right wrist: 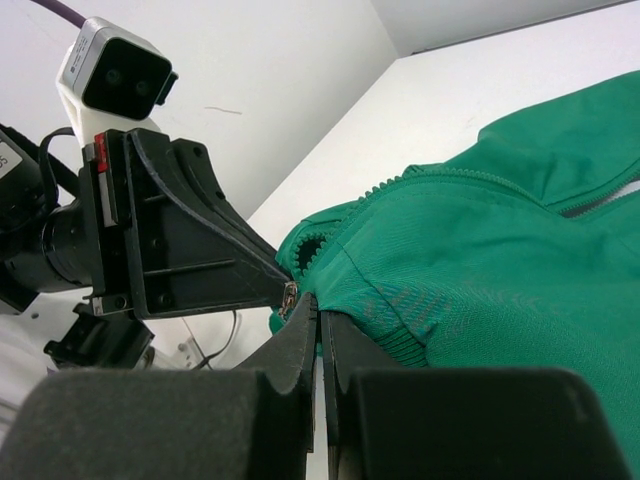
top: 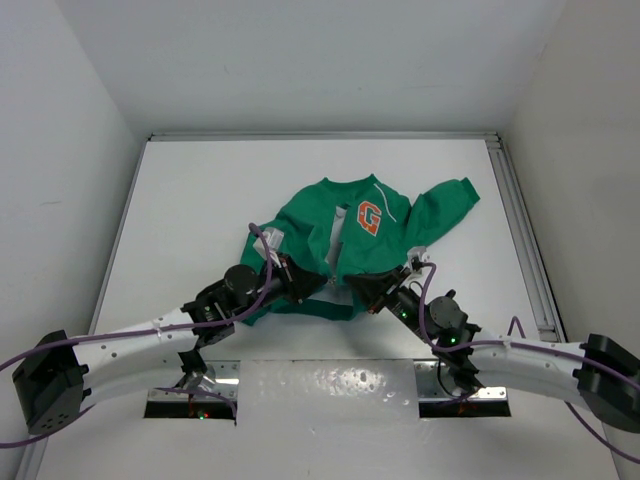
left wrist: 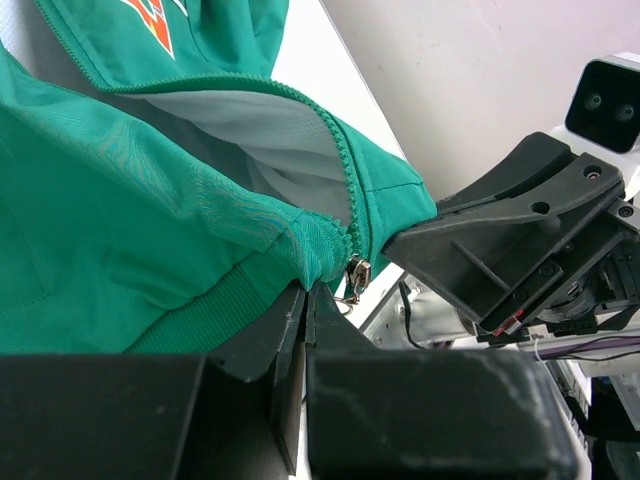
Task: Zip up the jacket
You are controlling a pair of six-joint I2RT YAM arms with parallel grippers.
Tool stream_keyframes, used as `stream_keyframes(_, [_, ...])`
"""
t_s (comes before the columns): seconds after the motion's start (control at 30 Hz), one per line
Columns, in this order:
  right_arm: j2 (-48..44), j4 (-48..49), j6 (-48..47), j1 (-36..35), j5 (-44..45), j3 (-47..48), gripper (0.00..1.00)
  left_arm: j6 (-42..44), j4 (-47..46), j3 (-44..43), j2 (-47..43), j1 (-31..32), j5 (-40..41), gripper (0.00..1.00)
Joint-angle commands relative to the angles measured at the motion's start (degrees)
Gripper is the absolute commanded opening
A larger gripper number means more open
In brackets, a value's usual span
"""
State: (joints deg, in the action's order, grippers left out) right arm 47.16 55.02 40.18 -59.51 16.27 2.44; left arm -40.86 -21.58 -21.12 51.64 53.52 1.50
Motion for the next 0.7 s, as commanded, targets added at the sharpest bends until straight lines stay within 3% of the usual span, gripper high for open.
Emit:
stream_keyframes(0.0, [-1.01,2.72,-1.16,-0.35,-0.36,0.11,0.00,-0.62,-3.03,-2.78,-0.84,-0.17,-1.15,0.00])
stream_keyframes(0.67, [-5.84,-1.94,-6.08,-0.44,-0.72,0.29,0.00,-3.43,10.59,-10.96,2.77,-0.17,1.66,0.00])
